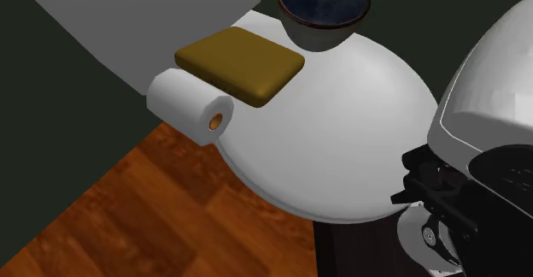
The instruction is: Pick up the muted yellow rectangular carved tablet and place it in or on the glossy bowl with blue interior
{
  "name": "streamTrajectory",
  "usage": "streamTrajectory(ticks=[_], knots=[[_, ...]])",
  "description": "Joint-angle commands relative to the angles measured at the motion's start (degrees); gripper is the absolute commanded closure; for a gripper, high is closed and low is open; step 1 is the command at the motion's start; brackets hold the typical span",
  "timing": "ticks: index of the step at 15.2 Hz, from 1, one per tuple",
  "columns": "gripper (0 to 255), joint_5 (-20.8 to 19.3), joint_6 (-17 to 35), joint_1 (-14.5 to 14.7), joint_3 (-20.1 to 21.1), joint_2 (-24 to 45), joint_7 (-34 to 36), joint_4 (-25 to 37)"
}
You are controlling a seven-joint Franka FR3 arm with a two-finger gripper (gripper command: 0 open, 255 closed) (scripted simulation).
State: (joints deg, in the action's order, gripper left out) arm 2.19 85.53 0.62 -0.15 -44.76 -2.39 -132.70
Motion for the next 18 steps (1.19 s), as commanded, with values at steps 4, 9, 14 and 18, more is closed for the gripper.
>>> streamTrajectory(ticks=[4, 9, 14, 18], knots=[[0, -5.6, 2.6, -2.2, 4.3, 7.0, 4.8, 1.9], [0, -16.8, 4.3, -6.4, 10.7, 19.4, 14.2, 6.4], [0, -29.7, 1.6, -10.0, 15.2, 32.8, 24.8, 13.0], [0, -40.5, -3.8, -11.4, 16.6, 43.9, 32.5, 19.8]])
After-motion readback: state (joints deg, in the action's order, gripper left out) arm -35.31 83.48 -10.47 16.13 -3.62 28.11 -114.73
